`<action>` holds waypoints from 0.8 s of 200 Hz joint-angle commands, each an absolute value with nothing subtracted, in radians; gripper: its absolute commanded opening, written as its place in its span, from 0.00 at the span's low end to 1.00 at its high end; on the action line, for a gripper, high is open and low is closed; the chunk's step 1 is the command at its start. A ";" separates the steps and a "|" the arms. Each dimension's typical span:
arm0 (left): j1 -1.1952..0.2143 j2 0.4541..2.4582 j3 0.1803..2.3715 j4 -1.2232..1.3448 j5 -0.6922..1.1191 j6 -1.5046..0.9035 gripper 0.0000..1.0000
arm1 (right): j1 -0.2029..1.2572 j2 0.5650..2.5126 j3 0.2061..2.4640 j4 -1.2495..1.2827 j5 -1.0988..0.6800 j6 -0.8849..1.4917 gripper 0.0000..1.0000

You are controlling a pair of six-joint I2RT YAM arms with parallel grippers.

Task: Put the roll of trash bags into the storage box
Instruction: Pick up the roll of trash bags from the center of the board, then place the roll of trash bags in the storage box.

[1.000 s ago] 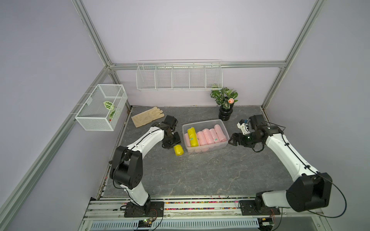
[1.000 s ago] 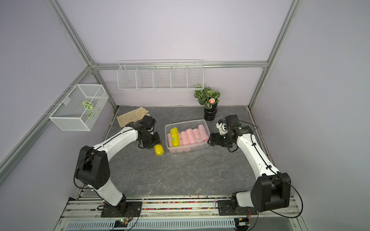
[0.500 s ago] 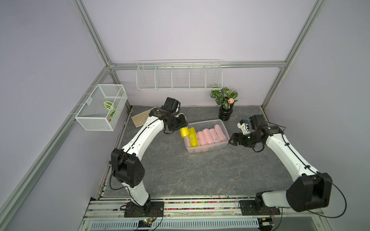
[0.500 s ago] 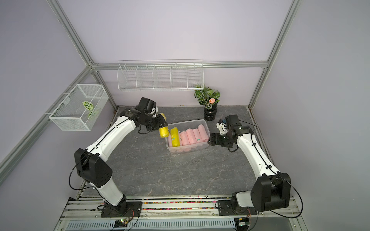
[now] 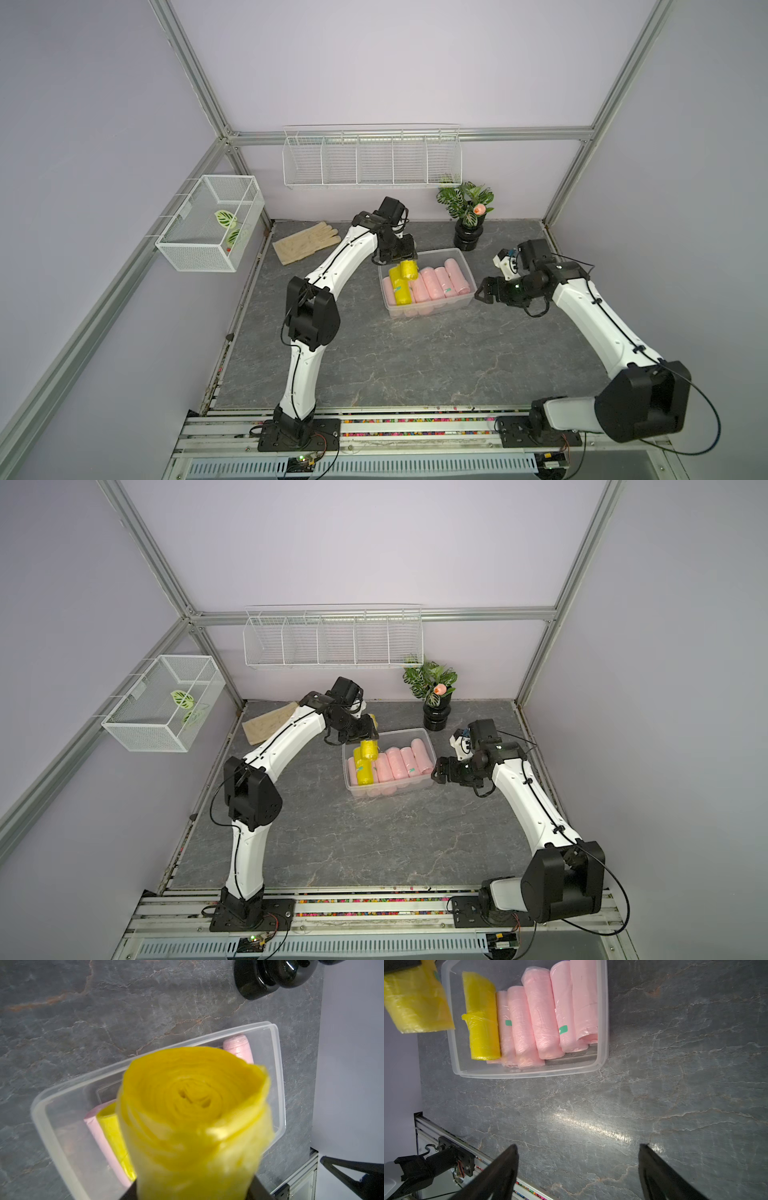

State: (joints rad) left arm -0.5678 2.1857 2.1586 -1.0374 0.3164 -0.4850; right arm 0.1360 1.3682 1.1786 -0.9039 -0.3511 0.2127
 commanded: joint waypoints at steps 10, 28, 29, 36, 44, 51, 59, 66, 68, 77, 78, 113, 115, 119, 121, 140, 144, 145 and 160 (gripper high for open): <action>-0.584 2.247 2.203 -1.036 0.366 -0.506 0.48 | 0.131 1.349 1.155 -0.913 -0.351 0.219 0.91; -0.598 2.267 2.199 -1.022 0.364 -0.524 0.48 | 0.130 1.346 1.154 -0.917 -0.349 0.216 0.91; -0.598 2.268 2.198 -1.022 0.364 -0.525 0.48 | 0.131 1.345 1.153 -0.917 -0.348 0.216 0.91; -0.602 2.273 2.196 -1.017 0.364 -0.534 0.48 | 0.131 1.344 1.151 -0.917 -0.347 0.215 0.91; -0.606 2.280 2.194 -1.010 0.367 -0.538 0.48 | 0.132 1.344 1.149 -0.917 -0.347 0.215 0.91; -0.610 2.285 2.195 -1.009 0.366 -0.541 0.48 | 0.131 1.344 1.145 -0.915 -0.347 0.215 0.91; -0.611 2.293 2.195 -1.009 0.364 -0.540 0.49 | 0.130 1.344 1.141 -0.912 -0.348 0.215 0.91; -0.611 2.301 2.196 -1.012 0.364 -0.541 0.49 | 0.131 1.344 1.138 -0.908 -0.351 0.216 0.91; -0.611 2.303 2.197 -1.013 0.364 -0.542 0.49 | 0.130 1.344 1.137 -0.907 -0.351 0.216 0.91; -0.612 2.313 2.200 -1.023 0.359 -0.541 0.49 | 0.130 1.344 1.133 -0.904 -0.354 0.218 0.91; -0.611 2.314 2.200 -1.024 0.359 -0.541 0.49 | 0.130 1.344 1.132 -0.903 -0.354 0.218 0.91; -0.611 2.333 2.199 -1.065 0.316 -0.544 0.49 | 0.130 1.346 1.125 -0.899 -0.353 0.214 0.91; -0.611 2.333 2.198 -1.066 0.312 -0.545 0.49 | 0.130 1.346 1.126 -0.899 -0.353 0.215 0.91; -0.611 2.332 2.197 -1.069 0.305 -0.547 0.50 | 0.130 1.346 1.127 -0.899 -0.351 0.213 0.91; -0.611 2.332 2.196 -1.070 0.301 -0.548 0.50 | 0.129 1.348 1.127 -0.899 -0.352 0.213 0.91; -0.611 2.330 2.195 -1.076 0.277 -0.556 0.50 | 0.129 1.354 1.133 -0.899 -0.356 0.212 0.91; -0.611 2.330 2.194 -1.077 0.275 -0.557 0.50 | 0.130 1.355 1.132 -0.899 -0.357 0.212 0.91; -0.611 2.331 2.194 -1.077 0.274 -0.557 0.50 | 0.130 1.355 1.132 -0.899 -0.357 0.212 0.91; -0.611 2.335 2.194 -1.077 0.273 -0.560 0.51 | 0.129 1.355 1.132 -0.896 -0.357 0.212 0.91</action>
